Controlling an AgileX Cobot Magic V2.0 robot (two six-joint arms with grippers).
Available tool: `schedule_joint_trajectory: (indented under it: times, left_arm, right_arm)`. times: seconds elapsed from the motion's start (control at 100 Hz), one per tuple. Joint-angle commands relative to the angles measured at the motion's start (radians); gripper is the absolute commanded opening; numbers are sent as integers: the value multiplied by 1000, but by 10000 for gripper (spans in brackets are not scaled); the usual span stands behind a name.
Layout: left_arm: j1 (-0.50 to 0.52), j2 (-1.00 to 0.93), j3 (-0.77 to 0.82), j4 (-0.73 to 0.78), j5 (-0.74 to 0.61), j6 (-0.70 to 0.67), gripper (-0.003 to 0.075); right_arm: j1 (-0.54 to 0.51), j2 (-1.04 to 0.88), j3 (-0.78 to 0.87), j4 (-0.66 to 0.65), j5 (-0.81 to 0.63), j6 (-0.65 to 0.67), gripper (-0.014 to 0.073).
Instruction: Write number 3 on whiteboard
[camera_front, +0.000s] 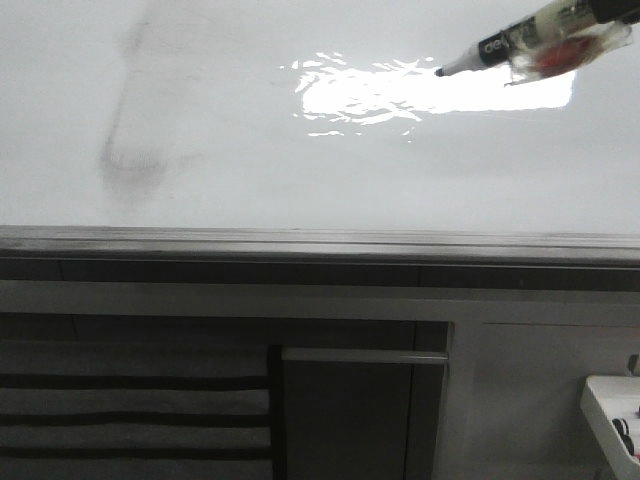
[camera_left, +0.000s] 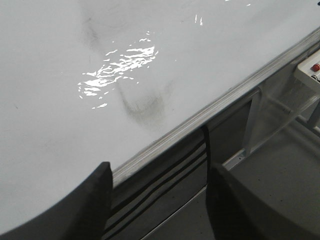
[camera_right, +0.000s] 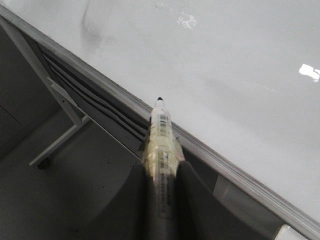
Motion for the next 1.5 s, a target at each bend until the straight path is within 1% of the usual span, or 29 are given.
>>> schedule_joint_trajectory:
  times: [0.0, 0.39, 0.49, 0.61, 0.72, 0.86, 0.93, 1.039, 1.119, 1.189, 1.329, 1.419, 1.489]
  left_arm:
    - [4, -3, -27, -37, -70, -13, 377]
    - [4, -3, -27, -43, -70, -13, 377]
    - [4, -3, -27, -45, -70, -13, 377]
    - [4, -3, -27, -45, -71, -13, 377]
    - [4, -3, -27, -45, -74, -13, 377]
    - [4, -3, -27, -45, -74, -13, 377]
    - [4, -3, -27, -43, -74, -13, 377]
    - [4, -3, -27, -43, -76, -13, 377]
    - [4, -3, -27, -43, -78, -13, 377]
    - [4, -3, -27, -43, -80, -13, 377]
    - [4, -3, -27, -48, -80, -13, 377]
    - [4, -3, -27, -48, -80, -13, 377]
    - [4, -3, -27, -43, -81, -13, 377]
  right_arm:
    - [-8, 26, -34, 31, -98, -2, -32]
    - [0, 294, -247, 42, -88, -6, -32]
    - [16, 357, -276, 42, -123, -16, -32]
    - [20, 408, -283, 42, -206, -16, -32]
    - [20, 448, -283, 38, -237, -16, -32]
    - [-8, 461, -283, 29, -246, -16, -32]
    - [-43, 445, -283, 29, -206, -16, -32]
    - [-88, 427, -275, 17, -96, -16, -32]
    - [-79, 431, -245, 18, -89, -16, -32]
    - [-44, 445, -225, 19, -136, -16, -32]
    - [22, 485, -235, 26, -214, -16, -32]
    - [15, 490, -240, 22, -212, -16, -32]
    - [-11, 473, -240, 20, -176, -16, -32]
